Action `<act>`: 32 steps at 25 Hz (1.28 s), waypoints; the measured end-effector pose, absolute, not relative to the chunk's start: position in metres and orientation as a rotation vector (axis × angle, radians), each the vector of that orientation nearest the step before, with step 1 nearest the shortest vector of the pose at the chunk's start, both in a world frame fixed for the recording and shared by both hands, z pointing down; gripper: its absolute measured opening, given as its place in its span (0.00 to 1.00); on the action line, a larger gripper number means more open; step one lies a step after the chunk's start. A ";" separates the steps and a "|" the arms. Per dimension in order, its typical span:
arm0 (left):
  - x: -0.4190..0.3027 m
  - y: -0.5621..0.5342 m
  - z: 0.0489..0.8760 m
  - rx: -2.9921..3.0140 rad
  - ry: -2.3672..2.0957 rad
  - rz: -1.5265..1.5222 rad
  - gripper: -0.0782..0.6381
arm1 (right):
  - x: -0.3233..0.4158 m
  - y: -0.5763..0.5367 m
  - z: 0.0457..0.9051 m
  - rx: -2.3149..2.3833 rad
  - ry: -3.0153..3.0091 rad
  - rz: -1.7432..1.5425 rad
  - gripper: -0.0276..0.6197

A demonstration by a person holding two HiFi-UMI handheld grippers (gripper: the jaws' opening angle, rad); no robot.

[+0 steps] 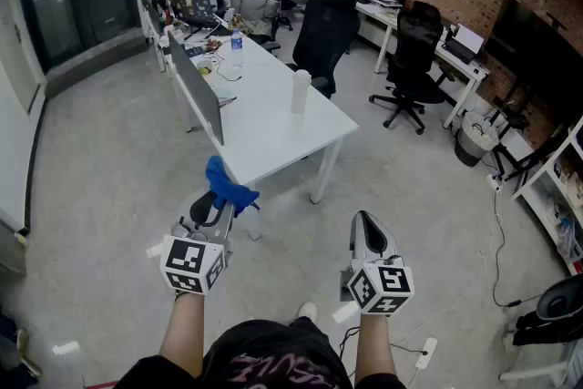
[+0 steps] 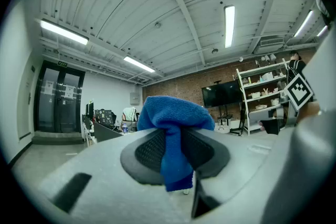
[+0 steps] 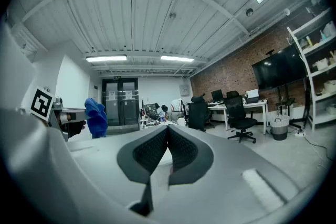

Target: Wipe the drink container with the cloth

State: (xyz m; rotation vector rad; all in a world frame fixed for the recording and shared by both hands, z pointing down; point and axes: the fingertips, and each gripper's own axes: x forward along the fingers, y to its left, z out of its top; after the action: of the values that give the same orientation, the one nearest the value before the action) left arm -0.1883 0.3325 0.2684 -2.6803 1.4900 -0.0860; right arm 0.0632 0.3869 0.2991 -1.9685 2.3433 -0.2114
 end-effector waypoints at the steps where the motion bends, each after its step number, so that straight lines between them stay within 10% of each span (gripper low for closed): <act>1: -0.188 0.332 0.267 -2.680 1.490 -0.086 0.23 | 0.063 0.386 0.299 -1.968 2.343 -0.214 0.04; 32: -0.197 0.298 0.289 -2.729 1.479 -0.090 0.23 | 0.046 0.350 0.313 -1.954 2.353 -0.210 0.04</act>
State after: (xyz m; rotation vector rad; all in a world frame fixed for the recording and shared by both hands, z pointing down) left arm -0.1968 0.2980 0.2888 -2.7287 1.4794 -0.0904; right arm 0.0457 0.3502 0.3127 -1.9543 2.3526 -0.2104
